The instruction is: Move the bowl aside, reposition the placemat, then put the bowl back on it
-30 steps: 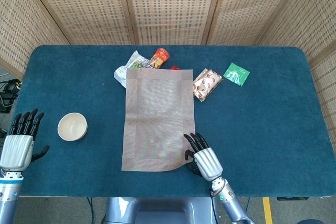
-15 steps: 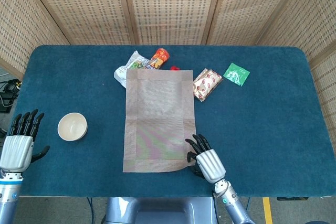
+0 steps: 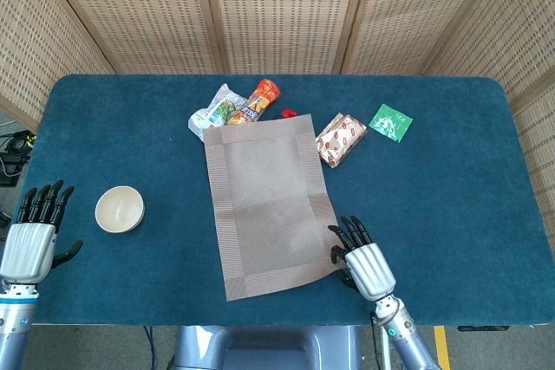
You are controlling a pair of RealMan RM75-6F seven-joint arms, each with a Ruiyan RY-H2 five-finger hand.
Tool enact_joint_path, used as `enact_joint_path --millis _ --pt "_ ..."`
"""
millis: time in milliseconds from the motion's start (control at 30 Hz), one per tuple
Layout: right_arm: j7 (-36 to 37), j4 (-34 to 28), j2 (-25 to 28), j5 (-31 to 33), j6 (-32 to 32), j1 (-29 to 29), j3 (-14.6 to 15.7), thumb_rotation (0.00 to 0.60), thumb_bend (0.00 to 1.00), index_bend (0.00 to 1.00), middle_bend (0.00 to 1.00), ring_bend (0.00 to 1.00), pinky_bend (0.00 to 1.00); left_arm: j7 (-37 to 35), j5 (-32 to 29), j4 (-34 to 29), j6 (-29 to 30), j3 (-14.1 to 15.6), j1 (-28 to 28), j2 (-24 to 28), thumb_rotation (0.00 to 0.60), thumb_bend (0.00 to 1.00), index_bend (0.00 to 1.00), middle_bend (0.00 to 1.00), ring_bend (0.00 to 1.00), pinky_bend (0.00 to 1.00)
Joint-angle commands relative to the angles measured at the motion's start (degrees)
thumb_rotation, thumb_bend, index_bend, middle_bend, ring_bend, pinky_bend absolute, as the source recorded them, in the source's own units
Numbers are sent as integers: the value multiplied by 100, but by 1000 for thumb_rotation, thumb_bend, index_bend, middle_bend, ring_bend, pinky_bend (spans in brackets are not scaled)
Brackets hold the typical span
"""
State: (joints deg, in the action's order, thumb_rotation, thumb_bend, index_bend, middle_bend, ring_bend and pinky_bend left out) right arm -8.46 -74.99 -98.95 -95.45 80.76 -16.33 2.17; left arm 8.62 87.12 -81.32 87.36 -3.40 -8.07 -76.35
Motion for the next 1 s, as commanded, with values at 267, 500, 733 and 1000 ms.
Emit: enact_joint_path --millis 267,500,733,1000 --pt "430 29 1096 245 418 305 -130 600 556 694 260 9 0 3 44 -25 39 7 12 2 600 190 40 0 0 0" --pt "616 102 1490 792 104 148 -619 600 556 699 267 12 0 75 74 -24 32 25 5 -32 600 190 40 0 0 0" --pt "225 80 1590 1376 -659 -353 -1152 600 556 705 276 15 0 92 60 -2 14 16 -1 -58 600 191 40 0 0 0" --pt "-408 28 1456 1733 -1153 -779 -1385 600 556 705 276 16 0 52 31 77 -33 6 -19 -82 600 191 39 0 0 0"
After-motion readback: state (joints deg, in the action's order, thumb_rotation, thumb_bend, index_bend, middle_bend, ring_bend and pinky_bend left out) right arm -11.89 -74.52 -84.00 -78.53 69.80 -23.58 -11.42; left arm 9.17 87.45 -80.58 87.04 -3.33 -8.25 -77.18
